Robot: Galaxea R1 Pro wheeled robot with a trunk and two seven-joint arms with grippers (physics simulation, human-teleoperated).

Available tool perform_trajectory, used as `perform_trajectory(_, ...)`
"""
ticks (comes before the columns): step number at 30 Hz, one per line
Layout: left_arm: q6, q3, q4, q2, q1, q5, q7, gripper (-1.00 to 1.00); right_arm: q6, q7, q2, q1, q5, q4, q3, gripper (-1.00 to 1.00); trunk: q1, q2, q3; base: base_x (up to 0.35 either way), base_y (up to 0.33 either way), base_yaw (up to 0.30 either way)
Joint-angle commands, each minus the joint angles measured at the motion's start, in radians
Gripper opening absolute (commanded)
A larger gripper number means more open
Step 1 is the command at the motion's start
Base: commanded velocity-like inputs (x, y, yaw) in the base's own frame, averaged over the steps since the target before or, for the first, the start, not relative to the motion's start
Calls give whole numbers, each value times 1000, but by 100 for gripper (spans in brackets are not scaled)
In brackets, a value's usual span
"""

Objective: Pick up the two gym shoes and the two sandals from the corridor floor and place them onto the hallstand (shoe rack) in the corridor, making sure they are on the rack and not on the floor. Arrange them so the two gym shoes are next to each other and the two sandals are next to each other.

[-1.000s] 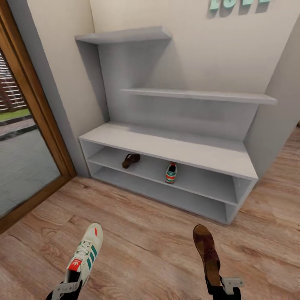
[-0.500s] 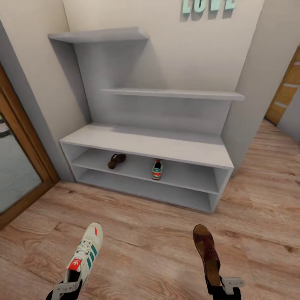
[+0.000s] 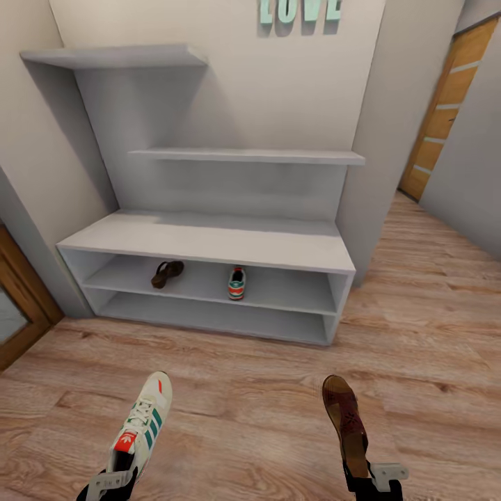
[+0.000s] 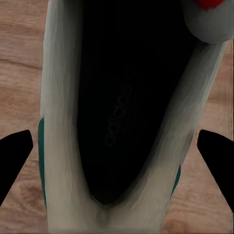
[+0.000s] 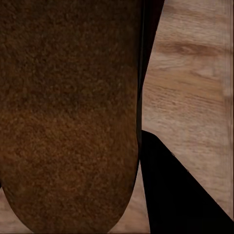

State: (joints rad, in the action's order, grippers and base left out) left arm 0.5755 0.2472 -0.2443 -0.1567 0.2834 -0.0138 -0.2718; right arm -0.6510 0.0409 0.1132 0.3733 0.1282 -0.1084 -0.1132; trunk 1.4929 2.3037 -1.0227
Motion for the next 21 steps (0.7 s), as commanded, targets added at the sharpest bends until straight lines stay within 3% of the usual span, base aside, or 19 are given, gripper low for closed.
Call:
perform_trajectory(1, 1, 7, 0, 0, 0, -2, -9, -100, -2, 5, 0, 1, 14, 1, -7, -100, 0, 0, -1, 0, -24, -263)
perform_trajectory(12, 1, 7, 0, 0, 0, -2, -9, -100, -2, 5, 0, 1, 14, 1, -8, -100, 0, 0, -1, 0, -142, -254)
perform_trajectory(21, 1, 7, 0, 0, 0, -2, -9, -100, -2, 11, -2, 1, 11, 1, -10, -100, 0, 0, -1, 0, -6, -41)
